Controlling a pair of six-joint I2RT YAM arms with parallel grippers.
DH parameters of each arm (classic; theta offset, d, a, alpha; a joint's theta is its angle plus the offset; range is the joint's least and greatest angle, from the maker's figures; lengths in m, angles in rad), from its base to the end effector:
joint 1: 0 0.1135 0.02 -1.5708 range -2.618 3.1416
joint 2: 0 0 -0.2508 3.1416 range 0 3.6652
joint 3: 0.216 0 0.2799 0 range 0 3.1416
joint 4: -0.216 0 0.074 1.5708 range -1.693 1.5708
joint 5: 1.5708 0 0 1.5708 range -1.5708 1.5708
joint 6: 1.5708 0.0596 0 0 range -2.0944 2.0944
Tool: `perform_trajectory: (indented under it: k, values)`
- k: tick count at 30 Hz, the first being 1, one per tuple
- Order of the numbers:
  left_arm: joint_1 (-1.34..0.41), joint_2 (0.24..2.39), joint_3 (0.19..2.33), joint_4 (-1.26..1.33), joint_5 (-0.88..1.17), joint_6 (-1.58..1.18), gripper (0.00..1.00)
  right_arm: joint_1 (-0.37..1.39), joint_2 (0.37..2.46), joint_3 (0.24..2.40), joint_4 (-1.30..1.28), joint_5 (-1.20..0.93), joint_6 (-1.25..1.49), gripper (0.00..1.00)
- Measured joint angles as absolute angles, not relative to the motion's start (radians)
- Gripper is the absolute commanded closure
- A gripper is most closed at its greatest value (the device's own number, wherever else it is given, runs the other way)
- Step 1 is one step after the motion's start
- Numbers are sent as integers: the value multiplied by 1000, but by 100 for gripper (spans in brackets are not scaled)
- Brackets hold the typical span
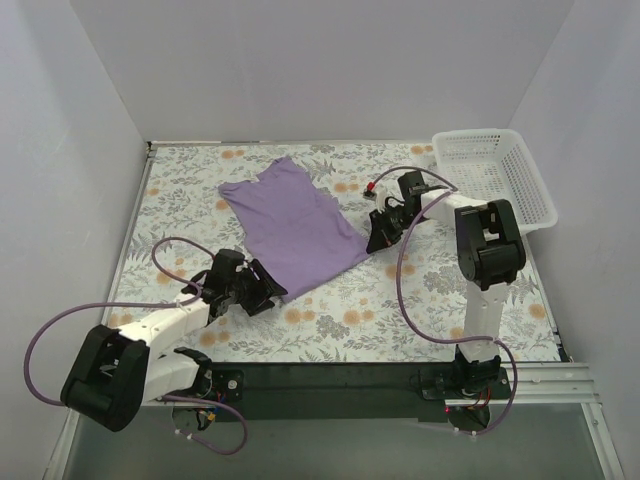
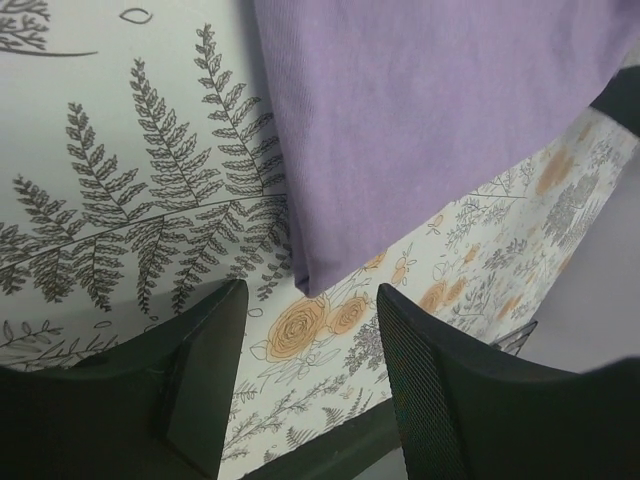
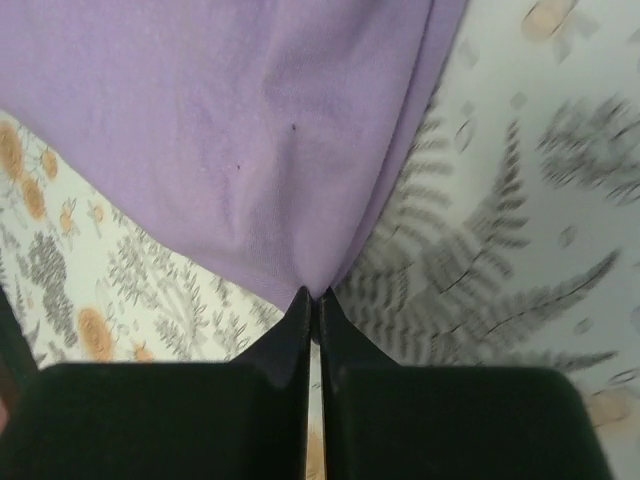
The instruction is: Fold and stack the t-shirts
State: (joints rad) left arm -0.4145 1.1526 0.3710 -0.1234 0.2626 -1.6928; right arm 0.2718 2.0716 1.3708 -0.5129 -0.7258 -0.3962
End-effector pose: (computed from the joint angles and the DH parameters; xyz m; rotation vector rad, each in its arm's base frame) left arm 0.2095 -0.1091 0.0892 -1.5950 2.3641 -1.0422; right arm 0.4031 0.1534 0.0920 -1.0164 2.3880 0.9522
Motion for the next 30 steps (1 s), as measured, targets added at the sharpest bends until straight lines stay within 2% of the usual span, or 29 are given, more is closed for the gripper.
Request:
perform_trajectory:
  k: [6, 8, 9, 10, 12, 17, 22, 30]
  values:
    - [-414, 968, 425, -278, 196, -1644, 48, 271, 1897, 1124, -558, -723, -467, 98]
    - [-414, 884, 475, -326, 186, -1610, 48, 276, 1838, 1050, -624, -714, -519, 84]
    - [-415, 847, 500, -340, 186, -1592, 48, 279, 1816, 1025, -664, -709, -549, 68]
    - [-415, 814, 523, -351, 187, -1576, 48, 282, 1799, 1010, -708, -702, -579, 62]
    - [-415, 766, 567, -375, 191, -1543, 47, 283, 1774, 1004, -793, -687, -648, 53]
    - [-416, 695, 612, -429, 206, -1485, 46, 228, 1704, 1090, -894, -640, -730, 38]
    - [-416, 626, 612, -469, 216, -1466, 45, 176, 1777, 1332, -738, -659, -588, 36]
    - [-416, 576, 612, -508, 231, -1462, 44, 180, 2273, 1830, -501, -764, -142, 40]
